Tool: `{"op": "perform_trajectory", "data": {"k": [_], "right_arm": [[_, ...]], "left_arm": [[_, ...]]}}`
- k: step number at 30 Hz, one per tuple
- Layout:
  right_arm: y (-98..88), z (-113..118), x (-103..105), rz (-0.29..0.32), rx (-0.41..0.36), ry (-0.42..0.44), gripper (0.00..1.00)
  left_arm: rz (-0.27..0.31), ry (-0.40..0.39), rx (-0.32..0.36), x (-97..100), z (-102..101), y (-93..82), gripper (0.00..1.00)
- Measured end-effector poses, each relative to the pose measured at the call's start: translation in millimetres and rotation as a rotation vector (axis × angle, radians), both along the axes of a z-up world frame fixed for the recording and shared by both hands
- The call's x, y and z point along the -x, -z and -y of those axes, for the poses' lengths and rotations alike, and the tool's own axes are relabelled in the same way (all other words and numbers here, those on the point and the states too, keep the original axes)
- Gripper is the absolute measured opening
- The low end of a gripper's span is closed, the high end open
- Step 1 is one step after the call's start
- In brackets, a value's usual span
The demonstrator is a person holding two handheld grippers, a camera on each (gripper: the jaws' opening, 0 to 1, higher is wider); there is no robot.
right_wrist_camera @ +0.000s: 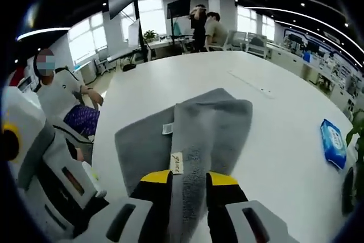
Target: Open the folded towel by lifting each exposed corner and separating the folded layers until the towel lies flat within the target outline without major curled edges
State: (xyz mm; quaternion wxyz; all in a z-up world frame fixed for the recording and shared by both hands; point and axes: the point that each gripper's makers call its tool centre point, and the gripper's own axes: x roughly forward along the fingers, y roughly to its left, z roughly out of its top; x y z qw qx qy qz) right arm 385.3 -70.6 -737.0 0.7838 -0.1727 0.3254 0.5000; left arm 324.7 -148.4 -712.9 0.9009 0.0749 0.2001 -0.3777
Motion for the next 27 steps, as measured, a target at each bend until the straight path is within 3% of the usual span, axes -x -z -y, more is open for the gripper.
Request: {"op": "perform_trajectory", "data": {"k": [9,14,17,22,27], "right_arm": [[15.7,-14.0,-9.8,-0.029,0.023,-0.004,0.16],[20.4,-5.6,-8.5,-0.022,0.056,0.035,0.06],[17.9,-0.5,-11.2,-0.026,0.051,0.062,0.04],[9.4,10.1,-22.4,0.018,0.042,0.101,0.02],[6.1,28.2,-34.9,0.025,0.019,0.148,0.02]], "left_arm": [[0.015,-0.006,0.005,-3.6,-1.7,-4.2,0.02],[0.027,-0.015,0.013,-9.1,-3.8,-8.4,0.02],[0.041,-0.003,0.008,-6.8,-1.6,-8.8,0.02],[0.065,0.0,-0.003,-8.5,-1.2,-8.8,0.03],[0.072,-0.022,0.036,-10.4,-3.8,-10.5,0.05]]}}
